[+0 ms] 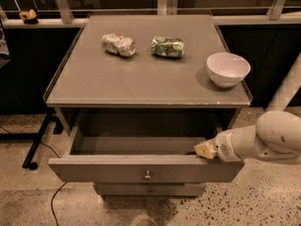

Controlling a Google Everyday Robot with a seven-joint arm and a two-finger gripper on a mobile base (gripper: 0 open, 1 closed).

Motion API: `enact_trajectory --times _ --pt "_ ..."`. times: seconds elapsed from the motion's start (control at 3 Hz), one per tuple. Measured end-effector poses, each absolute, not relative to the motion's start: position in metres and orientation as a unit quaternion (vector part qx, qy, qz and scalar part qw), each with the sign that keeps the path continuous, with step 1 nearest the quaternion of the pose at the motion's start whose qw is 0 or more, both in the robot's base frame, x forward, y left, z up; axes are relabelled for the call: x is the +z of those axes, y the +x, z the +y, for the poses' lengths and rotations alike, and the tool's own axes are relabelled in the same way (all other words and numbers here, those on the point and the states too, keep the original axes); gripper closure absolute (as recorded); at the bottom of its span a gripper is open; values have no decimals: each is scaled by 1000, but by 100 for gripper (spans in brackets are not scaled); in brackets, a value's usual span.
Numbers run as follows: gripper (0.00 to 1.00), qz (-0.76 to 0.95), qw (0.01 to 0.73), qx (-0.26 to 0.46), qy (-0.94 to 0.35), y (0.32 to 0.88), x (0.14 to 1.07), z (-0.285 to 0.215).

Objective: Open top drawer

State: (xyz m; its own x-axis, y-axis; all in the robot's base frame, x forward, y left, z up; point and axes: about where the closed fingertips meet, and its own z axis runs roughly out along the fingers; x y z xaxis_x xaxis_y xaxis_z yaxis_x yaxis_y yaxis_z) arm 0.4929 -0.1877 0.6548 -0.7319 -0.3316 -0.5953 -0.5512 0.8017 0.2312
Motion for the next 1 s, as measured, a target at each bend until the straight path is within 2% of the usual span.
enact_trajectory --times 0.33,1.0 --pt "100 913 256 213 -234 459 657 -196" --pt "100 916 239 213 -242 453 649 -192"
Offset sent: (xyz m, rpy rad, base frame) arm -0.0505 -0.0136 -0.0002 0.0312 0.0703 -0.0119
